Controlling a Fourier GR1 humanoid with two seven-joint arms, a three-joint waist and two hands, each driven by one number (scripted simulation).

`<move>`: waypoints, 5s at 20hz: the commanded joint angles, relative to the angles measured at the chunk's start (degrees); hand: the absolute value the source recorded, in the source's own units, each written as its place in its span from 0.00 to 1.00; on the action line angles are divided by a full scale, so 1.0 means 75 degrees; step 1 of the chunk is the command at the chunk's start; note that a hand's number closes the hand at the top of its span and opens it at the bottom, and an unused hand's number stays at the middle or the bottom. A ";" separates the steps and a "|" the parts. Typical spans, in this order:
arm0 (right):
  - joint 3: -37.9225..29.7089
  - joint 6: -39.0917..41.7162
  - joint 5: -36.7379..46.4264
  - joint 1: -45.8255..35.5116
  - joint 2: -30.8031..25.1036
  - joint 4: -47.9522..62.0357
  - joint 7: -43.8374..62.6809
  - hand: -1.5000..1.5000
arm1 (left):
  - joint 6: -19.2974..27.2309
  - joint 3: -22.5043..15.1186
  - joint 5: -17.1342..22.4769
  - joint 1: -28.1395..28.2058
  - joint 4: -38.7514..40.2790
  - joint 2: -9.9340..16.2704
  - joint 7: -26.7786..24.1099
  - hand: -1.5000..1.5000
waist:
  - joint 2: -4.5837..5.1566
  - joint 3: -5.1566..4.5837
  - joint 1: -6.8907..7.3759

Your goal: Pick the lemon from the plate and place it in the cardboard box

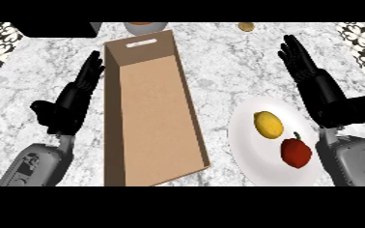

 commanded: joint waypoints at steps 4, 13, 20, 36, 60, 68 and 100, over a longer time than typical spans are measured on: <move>-0.0334 0.0933 -0.0858 -0.0914 0.0427 0.0431 -0.0949 0.00 | 0.0631 0.0072 -0.0852 0.0885 -0.0019 0.0313 0.0051 0.50 | 0.0215 0.0062 0.0150; -0.1199 -0.0437 0.0180 -0.0360 0.0665 0.2155 -0.2368 0.00 | 0.0434 0.0174 -0.0885 0.1667 -0.0086 0.0570 0.0366 0.50 | 0.0226 0.0061 0.0020; -0.0318 0.0956 0.2036 -0.0463 -0.1562 0.2232 -0.2263 0.00 | 0.0612 0.0184 -0.1216 0.1510 0.0217 0.0207 0.0322 0.50 | 0.0209 0.0040 -0.0068; 0.1706 0.4555 0.2974 -0.1098 -0.2824 0.0143 0.1599 0.00 | 0.0434 0.0347 -0.1349 0.1478 -0.0262 0.0161 0.0853 0.50 | 0.0193 0.0044 -0.0093; 0.0874 0.4971 0.5852 0.0338 -0.0986 -0.0154 0.1673 0.00 | -0.0425 0.1348 -0.2401 0.2143 -0.0610 -0.0664 0.0822 0.50 | 0.0195 0.0050 -0.0091; 0.0740 0.4748 0.6824 -0.0295 -0.0390 0.1349 0.0920 0.00 | -0.0750 0.1584 -0.2668 0.1731 -0.0256 -0.1039 0.0774 0.50 | 0.0208 0.0050 -0.0075; 0.0153 0.2906 0.8880 0.0136 0.0271 0.1378 -0.0657 1.00 | -0.1527 0.2341 -0.3175 0.2150 -0.0703 -0.1537 0.0721 0.50 | 0.0199 0.0051 -0.0076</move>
